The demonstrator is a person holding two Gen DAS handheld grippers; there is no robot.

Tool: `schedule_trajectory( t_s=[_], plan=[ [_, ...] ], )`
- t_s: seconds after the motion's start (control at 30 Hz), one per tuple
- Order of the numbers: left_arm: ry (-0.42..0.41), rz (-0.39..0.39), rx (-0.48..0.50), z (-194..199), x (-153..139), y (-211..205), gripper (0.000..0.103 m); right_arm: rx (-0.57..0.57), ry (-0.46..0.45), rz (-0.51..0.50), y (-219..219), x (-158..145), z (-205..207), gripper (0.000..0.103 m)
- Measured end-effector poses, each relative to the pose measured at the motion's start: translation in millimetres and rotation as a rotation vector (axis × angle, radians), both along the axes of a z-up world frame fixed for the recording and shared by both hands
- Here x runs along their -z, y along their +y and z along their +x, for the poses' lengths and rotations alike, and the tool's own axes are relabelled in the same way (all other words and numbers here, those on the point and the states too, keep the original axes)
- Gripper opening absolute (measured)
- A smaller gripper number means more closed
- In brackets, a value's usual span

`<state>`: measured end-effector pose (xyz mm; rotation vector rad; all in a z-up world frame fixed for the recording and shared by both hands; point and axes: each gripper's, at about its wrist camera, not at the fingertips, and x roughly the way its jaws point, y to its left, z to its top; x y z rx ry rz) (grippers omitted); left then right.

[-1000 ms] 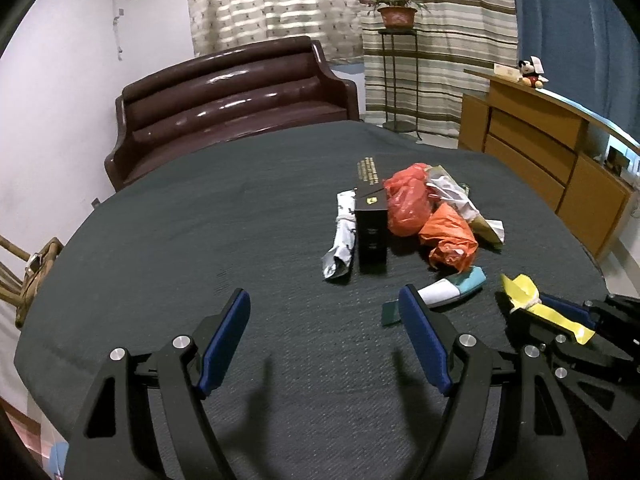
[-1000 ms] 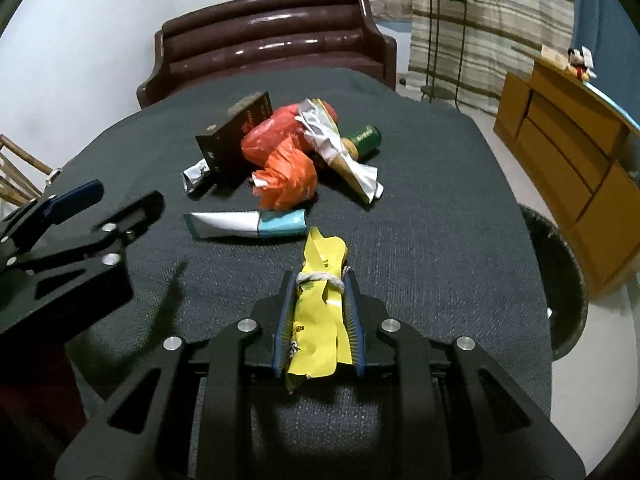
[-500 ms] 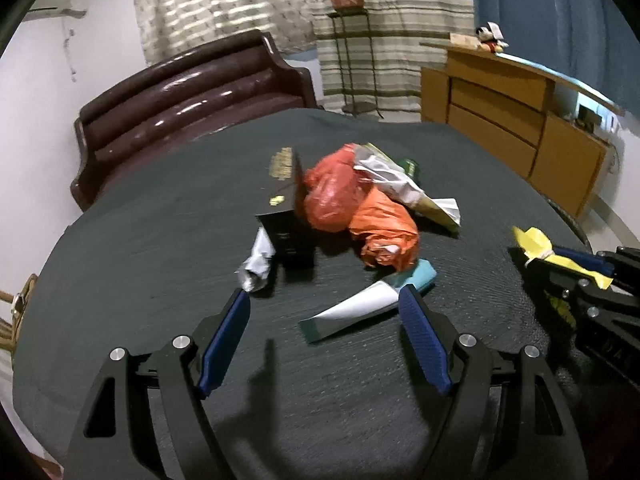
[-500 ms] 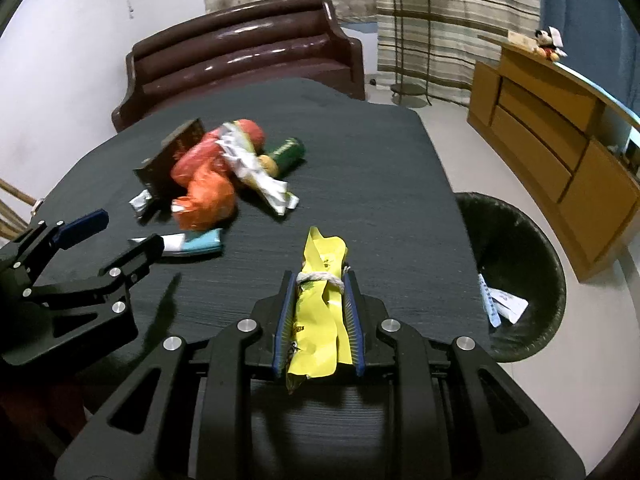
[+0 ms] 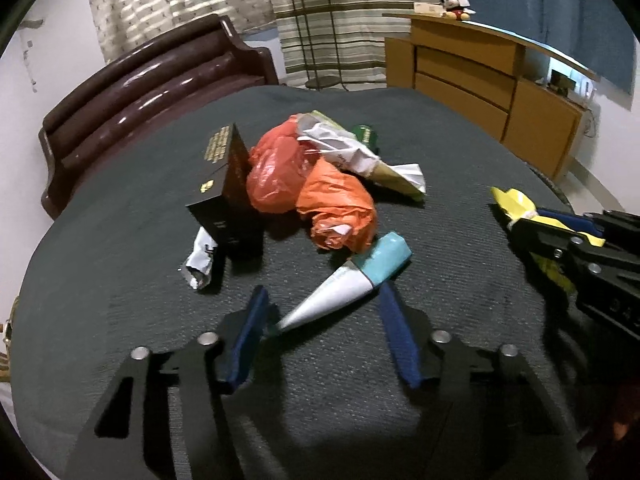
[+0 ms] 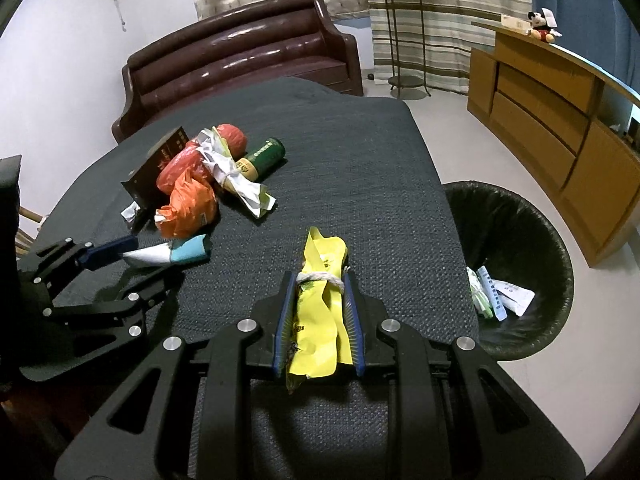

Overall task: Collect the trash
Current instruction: 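Grasp the white-and-teal tube with the left gripper while the right holds the yellow glove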

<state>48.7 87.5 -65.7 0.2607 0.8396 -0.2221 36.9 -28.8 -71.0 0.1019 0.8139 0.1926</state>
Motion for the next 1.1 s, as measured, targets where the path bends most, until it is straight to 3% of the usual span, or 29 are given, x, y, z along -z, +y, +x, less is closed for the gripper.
schedule_trajectory(
  t_s=[0.17, 0.4, 0.6, 0.63, 0.73, 1.0, 1.1],
  plan=[
    [0.003, -0.009, 0.025, -7.4, 2.7, -10.3, 0.023, 0.0, 0.0, 0.002, 0.4, 1.0, 0.1, 0.024],
    [0.01, -0.039, 0.027, -15.7, 3.6, -14.9, 0.015, -0.001, 0.0, 0.001, 0.3, 1.2, 0.0, 0.024],
    [0.024, -0.082, -0.001, -20.8, 2.0, -10.1, 0.016, -0.001, 0.0, 0.002, 0.5, 1.1, 0.1, 0.024],
    [0.031, -0.096, -0.01, -19.8, 2.0, -9.1, 0.021, -0.001, 0.0, 0.001, 0.5, 1.0, 0.1, 0.024],
    [0.023, -0.117, -0.034, -14.9, -0.5, -8.7, 0.047, -0.001, 0.0, 0.001, 0.5, 1.2, 0.2, 0.024],
    [0.019, -0.122, -0.035, 5.2, -3.8, -19.2, 0.05, 0.001, -0.002, -0.006, -2.2, -1.1, 1.4, 0.024],
    [0.051, -0.124, -0.016, 8.8, 1.2, -20.8, 0.034, 0.001, -0.003, -0.011, -4.2, -3.9, 1.7, 0.024]
  ],
)
